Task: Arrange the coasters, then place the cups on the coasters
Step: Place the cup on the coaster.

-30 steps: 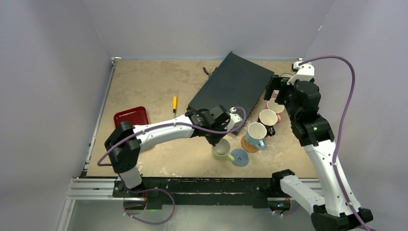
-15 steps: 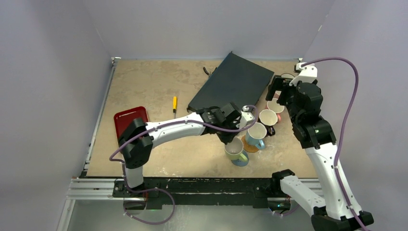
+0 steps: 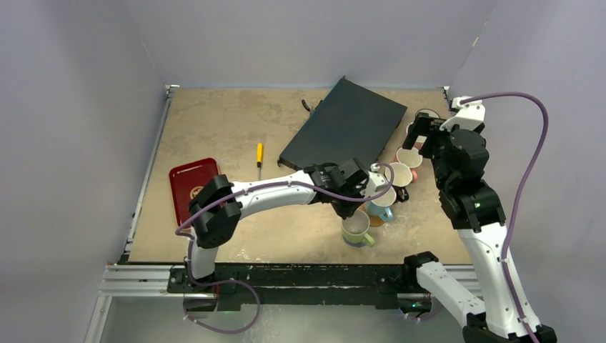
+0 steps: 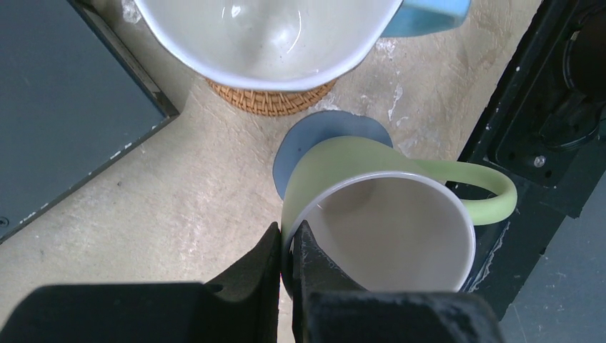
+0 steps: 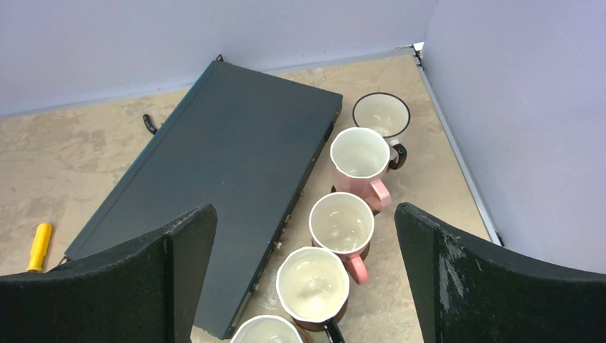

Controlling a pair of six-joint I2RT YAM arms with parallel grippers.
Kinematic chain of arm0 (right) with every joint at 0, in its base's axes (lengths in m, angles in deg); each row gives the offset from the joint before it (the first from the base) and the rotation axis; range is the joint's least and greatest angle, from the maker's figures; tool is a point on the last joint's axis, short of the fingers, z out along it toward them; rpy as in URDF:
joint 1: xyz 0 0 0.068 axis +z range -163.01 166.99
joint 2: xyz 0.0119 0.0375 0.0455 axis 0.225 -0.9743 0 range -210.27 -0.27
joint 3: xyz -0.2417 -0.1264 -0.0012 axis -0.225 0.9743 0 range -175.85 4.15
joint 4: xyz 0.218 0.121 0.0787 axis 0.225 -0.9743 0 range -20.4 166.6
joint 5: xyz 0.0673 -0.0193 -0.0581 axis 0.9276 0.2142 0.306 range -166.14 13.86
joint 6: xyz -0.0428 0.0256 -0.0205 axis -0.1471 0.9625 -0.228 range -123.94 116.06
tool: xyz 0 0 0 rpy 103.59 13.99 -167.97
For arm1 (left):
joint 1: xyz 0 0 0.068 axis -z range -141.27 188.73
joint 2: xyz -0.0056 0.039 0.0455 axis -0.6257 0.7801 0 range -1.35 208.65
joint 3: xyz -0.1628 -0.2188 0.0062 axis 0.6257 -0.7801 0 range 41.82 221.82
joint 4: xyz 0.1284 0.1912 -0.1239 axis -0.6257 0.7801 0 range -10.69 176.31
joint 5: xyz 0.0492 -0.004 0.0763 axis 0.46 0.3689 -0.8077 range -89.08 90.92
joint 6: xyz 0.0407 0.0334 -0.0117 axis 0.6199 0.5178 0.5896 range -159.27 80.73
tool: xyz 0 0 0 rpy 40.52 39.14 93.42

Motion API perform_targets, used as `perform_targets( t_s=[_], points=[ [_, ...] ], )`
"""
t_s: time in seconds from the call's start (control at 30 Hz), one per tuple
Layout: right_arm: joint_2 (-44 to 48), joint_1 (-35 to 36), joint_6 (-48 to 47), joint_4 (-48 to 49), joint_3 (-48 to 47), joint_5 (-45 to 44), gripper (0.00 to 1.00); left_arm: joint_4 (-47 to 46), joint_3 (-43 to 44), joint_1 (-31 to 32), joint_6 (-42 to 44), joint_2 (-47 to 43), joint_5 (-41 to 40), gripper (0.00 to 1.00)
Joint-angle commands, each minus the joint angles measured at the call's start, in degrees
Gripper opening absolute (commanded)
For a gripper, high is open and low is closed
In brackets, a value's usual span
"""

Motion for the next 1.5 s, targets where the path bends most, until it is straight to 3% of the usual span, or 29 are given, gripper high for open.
perform_targets(
  t_s=[0.0,1.47],
  points=[
    [0.5,-0.1,-0.7,2.0,-1.4,-1.9,0.98,-4.4,4.8,0.6,-1.4,0.0,1.8,0.0],
    [0.4,-0.1,-0.6,2.1,-0.5,-1.4,0.98,3.4,10.5,1.9,0.2,3.9,-3.3,0.0]
  ],
)
